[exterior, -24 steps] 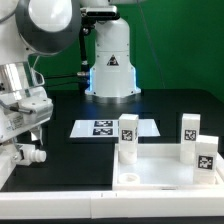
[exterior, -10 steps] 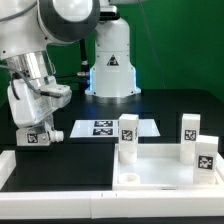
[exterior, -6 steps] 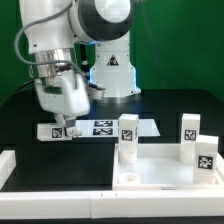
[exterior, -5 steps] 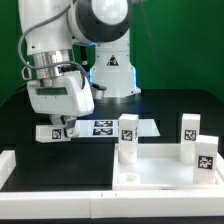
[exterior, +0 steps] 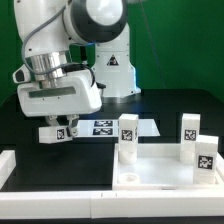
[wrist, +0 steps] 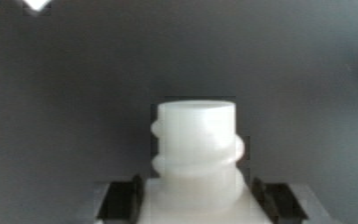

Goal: Assemble square table

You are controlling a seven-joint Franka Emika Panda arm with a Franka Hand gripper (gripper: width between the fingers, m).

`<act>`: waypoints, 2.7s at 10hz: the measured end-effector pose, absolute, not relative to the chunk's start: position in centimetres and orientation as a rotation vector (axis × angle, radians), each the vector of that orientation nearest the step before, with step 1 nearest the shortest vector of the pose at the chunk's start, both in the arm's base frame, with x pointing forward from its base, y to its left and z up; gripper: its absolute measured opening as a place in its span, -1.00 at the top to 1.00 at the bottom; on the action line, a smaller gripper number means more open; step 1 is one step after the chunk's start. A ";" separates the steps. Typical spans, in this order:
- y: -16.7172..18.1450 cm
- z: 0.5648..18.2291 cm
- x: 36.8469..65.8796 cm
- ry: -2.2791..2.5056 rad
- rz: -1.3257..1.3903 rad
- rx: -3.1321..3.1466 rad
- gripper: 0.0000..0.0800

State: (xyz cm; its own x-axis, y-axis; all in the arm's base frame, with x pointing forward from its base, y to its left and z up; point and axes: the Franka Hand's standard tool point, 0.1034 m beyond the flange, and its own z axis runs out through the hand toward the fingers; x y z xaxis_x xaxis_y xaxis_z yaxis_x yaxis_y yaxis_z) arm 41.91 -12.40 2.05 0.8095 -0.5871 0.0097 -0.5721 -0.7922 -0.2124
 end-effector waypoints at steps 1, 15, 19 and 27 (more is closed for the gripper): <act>-12.2 1.7 41.4 0.884 -0.145 -2.835 0.29; -10.8 0.7 38.9 0.828 0.139 -2.684 -0.53; -10.4 1.7 39.1 0.847 0.314 -2.658 -0.62; -12.0 5.4 41.2 0.643 1.045 -2.423 -0.62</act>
Offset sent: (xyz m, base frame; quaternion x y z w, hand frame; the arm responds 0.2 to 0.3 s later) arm 0.0000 0.0000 0.0000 0.0000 0.0000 -0.1938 0.9810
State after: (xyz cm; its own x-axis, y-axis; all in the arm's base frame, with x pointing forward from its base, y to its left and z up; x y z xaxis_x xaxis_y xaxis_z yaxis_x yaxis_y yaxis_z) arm 41.19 -12.04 5.38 0.6103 -0.2444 -0.7535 -0.5622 -0.8038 -0.1946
